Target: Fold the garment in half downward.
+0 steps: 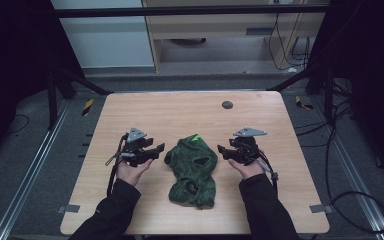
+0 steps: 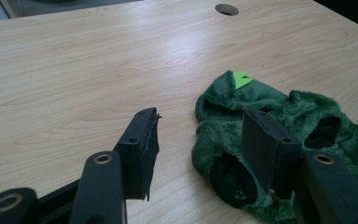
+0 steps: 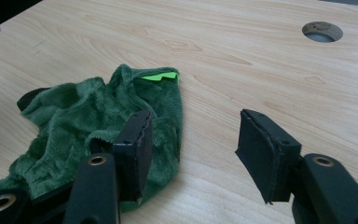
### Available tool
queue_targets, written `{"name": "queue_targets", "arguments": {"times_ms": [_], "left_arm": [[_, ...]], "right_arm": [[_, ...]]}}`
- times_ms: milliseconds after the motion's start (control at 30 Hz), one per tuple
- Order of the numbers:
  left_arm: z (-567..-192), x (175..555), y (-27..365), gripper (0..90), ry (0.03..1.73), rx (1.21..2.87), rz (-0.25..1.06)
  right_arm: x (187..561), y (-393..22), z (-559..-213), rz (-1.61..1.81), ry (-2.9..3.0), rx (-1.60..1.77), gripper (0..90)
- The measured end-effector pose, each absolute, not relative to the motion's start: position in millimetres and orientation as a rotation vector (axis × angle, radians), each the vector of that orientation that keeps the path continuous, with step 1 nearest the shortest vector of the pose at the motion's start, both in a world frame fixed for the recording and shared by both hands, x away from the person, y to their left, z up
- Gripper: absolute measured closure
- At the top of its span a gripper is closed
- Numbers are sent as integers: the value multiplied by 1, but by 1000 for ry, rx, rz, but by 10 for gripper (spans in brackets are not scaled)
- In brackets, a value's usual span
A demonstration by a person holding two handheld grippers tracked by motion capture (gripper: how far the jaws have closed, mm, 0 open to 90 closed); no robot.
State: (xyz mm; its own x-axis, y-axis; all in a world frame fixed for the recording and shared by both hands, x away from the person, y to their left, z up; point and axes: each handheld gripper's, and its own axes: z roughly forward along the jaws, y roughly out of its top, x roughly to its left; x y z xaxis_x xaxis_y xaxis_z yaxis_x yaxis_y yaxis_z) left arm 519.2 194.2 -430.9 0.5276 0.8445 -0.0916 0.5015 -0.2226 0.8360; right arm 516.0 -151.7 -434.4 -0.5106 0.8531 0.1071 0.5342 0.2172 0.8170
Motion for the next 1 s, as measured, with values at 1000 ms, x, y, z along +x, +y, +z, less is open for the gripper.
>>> {"name": "queue_targets", "arguments": {"times_ms": [1000], "left_arm": [[-456,551,163,495,1126,1972,446]], "right_arm": [[543,-133,-457,1157,2179,1328,513]]}}
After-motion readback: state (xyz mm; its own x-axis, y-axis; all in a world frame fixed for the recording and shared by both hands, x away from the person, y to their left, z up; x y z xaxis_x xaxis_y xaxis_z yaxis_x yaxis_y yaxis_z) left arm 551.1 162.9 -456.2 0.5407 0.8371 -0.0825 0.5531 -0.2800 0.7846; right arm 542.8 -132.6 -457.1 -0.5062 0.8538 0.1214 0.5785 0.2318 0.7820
